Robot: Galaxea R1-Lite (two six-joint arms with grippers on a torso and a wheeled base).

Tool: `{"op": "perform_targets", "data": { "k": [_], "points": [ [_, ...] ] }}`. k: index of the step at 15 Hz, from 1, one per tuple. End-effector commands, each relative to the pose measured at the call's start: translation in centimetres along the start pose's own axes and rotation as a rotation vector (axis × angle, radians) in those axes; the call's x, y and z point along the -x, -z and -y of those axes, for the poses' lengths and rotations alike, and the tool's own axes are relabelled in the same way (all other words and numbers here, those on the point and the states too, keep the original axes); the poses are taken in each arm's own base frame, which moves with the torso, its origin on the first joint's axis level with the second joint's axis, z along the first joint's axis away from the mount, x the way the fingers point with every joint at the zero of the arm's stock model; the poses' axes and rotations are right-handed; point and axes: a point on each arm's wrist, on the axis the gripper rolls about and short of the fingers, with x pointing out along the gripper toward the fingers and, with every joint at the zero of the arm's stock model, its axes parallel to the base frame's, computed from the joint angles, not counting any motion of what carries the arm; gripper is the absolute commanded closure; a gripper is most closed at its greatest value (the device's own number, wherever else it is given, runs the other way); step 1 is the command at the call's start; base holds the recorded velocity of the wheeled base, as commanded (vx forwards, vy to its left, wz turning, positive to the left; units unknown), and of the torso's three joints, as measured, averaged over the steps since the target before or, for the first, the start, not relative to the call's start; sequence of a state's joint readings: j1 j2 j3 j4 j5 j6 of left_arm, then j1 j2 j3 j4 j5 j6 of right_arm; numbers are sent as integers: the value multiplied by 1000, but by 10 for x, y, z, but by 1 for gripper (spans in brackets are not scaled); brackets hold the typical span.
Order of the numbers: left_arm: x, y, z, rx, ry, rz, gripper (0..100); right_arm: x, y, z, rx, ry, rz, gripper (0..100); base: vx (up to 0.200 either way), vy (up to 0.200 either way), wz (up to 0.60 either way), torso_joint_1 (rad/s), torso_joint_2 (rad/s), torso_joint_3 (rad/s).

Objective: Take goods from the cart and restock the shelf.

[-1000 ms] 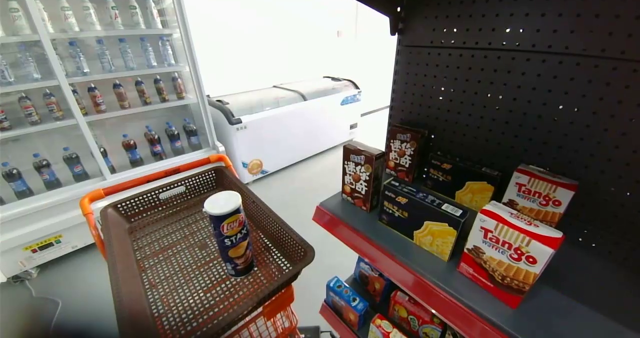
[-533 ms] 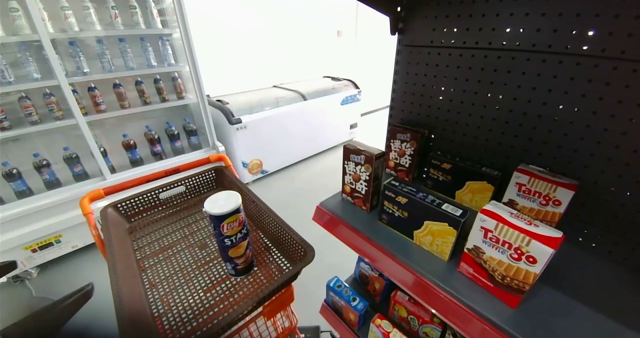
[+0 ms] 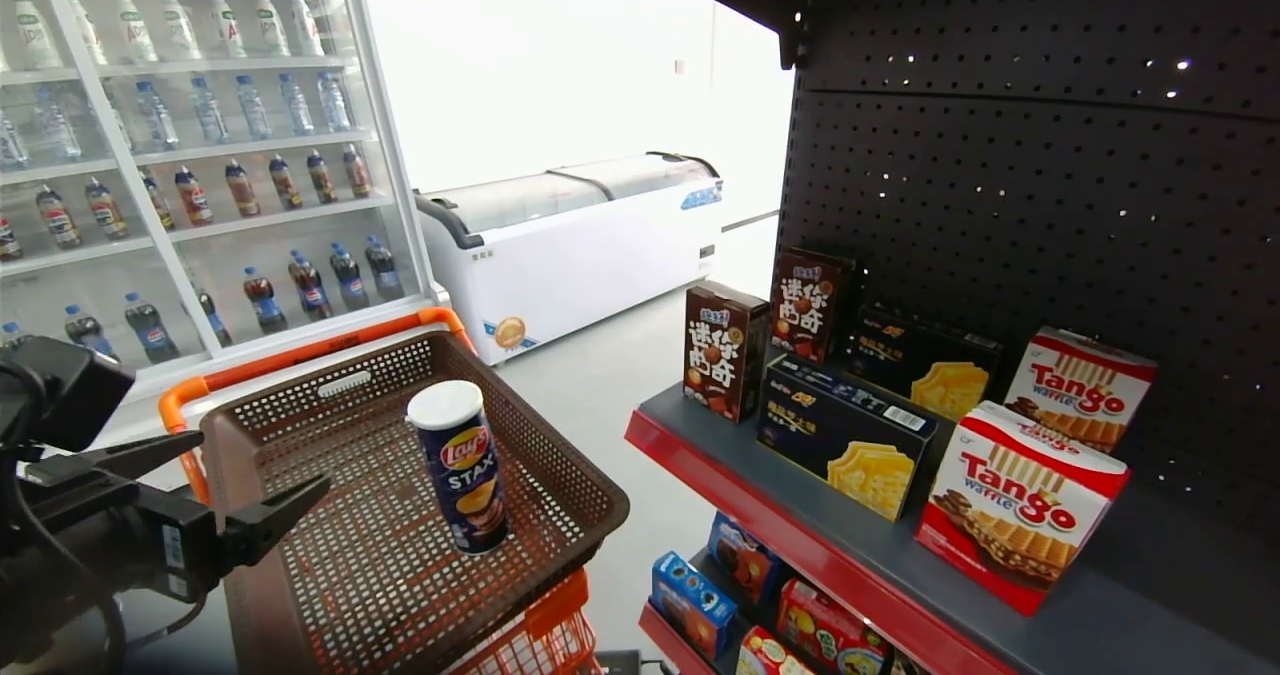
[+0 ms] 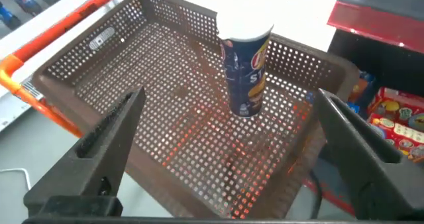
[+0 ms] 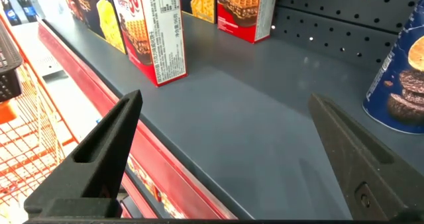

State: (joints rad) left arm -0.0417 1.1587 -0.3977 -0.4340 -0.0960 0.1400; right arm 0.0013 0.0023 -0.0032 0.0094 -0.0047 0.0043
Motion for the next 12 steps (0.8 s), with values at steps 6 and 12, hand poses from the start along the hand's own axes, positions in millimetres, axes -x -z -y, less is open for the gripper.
{"op": "perform_targets", "data": {
  "k": [6, 12],
  "points": [
    [-58, 28, -3, 29, 60, -128, 0, 0, 0, 0, 0, 0, -1, 0, 0, 0, 0, 0, 0, 0],
    [-98, 45, -10, 45, 73, -136, 0, 0, 0, 0, 0, 0, -1, 0, 0, 0, 0, 0, 0, 0]
  ]
}}
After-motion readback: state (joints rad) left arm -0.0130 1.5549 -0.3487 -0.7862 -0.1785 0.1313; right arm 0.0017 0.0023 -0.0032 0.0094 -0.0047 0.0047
